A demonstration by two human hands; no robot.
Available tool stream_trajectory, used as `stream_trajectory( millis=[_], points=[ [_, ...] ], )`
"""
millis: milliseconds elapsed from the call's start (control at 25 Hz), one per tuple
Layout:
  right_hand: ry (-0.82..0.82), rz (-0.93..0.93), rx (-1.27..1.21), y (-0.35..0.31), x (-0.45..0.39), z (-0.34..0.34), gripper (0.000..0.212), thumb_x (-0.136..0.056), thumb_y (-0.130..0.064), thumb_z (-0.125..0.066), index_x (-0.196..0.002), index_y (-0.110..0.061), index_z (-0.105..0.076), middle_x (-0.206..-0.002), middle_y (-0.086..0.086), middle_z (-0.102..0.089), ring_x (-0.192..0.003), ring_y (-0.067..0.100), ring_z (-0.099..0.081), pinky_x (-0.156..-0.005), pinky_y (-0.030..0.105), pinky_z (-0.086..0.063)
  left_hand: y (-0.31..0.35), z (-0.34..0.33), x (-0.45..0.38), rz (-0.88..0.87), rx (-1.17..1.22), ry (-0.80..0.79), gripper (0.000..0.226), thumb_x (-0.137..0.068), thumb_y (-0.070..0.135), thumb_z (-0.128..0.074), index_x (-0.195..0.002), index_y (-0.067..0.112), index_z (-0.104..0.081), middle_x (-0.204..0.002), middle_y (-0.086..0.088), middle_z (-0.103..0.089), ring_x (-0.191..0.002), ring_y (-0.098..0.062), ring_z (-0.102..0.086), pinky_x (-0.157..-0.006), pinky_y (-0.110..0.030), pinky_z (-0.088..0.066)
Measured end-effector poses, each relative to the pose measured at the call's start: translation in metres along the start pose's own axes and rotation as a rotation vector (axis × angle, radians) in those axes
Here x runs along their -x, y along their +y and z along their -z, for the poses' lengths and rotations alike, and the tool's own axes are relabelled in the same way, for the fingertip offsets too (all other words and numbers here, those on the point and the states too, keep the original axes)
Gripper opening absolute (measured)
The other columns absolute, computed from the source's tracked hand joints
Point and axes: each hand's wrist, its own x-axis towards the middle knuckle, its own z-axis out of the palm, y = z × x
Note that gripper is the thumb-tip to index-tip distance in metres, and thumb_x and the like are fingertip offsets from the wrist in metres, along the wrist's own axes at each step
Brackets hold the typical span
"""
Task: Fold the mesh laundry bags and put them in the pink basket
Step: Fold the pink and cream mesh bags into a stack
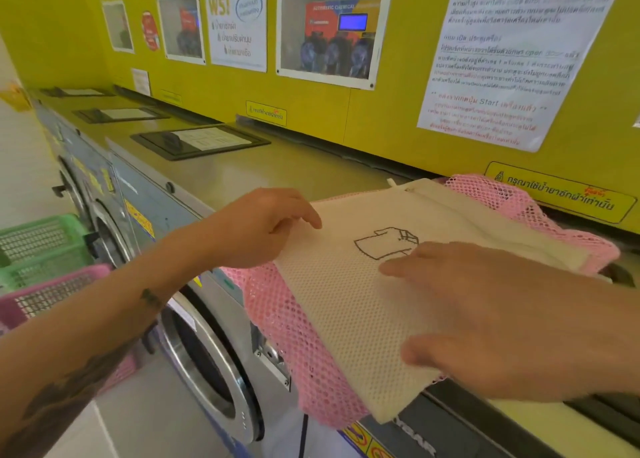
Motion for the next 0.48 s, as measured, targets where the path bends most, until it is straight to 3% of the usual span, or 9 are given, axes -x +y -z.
stream_trajectory(
  millis=[80, 160, 200, 280, 320, 400, 480],
  points=[
    [-0.131, 0.062, 0.156, -0.024, -0.004, -0.021, 0.110, -0.070, -0.070, -0.062, -0.143, -0.050, 0.017, -0.151, -0.015, -0.005, -0.143, 0.022, -0.016, -0.111, 0.047, -0.029, 0.004, -0.003, 0.026, -0.013, -0.016, -0.047, 0.055, -0.084, -0.002, -0.041, -0.127, 0.028, -0.060, -0.129, 0.007, -0.057, -0.116, -0.012, -0.052, -0.099, -0.030, -0.044],
    [-0.052, 0.036, 0.310, -0.035, -0.015, -0.045, 0.126, -0.074, -0.058, -0.069, -0.141, -0.041, 0.035, -0.158, 0.001, 0.020, -0.147, 0.040, 0.004, -0.113, 0.060, -0.018, 0.003, -0.010, 0.045, 0.006, -0.108, -0.101, 0.074, -0.078, 0.003, -0.045, -0.145, 0.034, -0.040, -0.151, 0.008, -0.038, -0.140, -0.010, -0.029, -0.115, -0.033, -0.023],
    [0.020, 0.027, 0.370, -0.040, -0.019, -0.054, 0.127, -0.076, -0.055, -0.069, -0.141, -0.037, 0.038, -0.158, 0.010, 0.022, -0.146, 0.046, 0.006, -0.111, 0.064, -0.016, 0.002, -0.013, 0.052, 0.051, -0.152, -0.173, 0.085, -0.078, 0.008, -0.049, -0.151, 0.039, -0.020, -0.160, 0.010, -0.018, -0.147, -0.008, -0.009, -0.120, -0.038, -0.009],
    [0.159, 0.025, 0.440, -0.048, -0.028, -0.064, 0.119, -0.082, -0.053, -0.064, -0.146, -0.028, 0.033, -0.157, 0.023, 0.011, -0.143, 0.054, -0.001, -0.107, 0.067, -0.019, 0.001, -0.021, 0.058, 0.147, -0.232, -0.331, 0.108, -0.078, 0.019, -0.061, -0.147, 0.047, 0.017, -0.160, 0.013, 0.020, -0.145, -0.007, 0.025, -0.119, -0.052, 0.009],
    [0.192, 0.014, 0.453, -0.052, -0.031, -0.066, 0.115, -0.084, -0.052, -0.063, -0.148, -0.024, 0.028, -0.155, 0.026, 0.005, -0.141, 0.056, -0.007, -0.106, 0.067, -0.022, 0.000, -0.026, 0.059, 0.177, -0.270, -0.361, 0.118, -0.076, 0.025, -0.068, -0.143, 0.048, 0.026, -0.157, 0.012, 0.030, -0.142, -0.009, 0.033, -0.117, -0.056, 0.012],
    [0.212, -0.015, 0.460, -0.058, -0.036, -0.066, 0.107, -0.085, -0.050, -0.062, -0.150, -0.020, 0.018, -0.152, 0.030, -0.005, -0.138, 0.058, -0.015, -0.103, 0.064, -0.027, -0.001, -0.039, 0.058, 0.196, -0.336, -0.310, 0.130, -0.069, 0.040, -0.077, -0.141, 0.044, 0.031, -0.156, 0.005, 0.034, -0.142, -0.017, 0.034, -0.115, -0.061, 0.013],
    [0.228, -0.012, 0.450, -0.060, -0.036, -0.065, 0.102, -0.084, -0.046, -0.065, -0.149, -0.018, 0.008, -0.149, 0.030, -0.015, -0.135, 0.056, -0.024, -0.096, 0.057, -0.037, -0.003, -0.053, 0.057, 0.147, -0.386, -0.156, 0.127, -0.067, 0.041, -0.077, -0.146, 0.039, 0.022, -0.160, -0.007, 0.018, -0.147, -0.026, 0.022, -0.115, -0.065, 0.006]
  ],
)
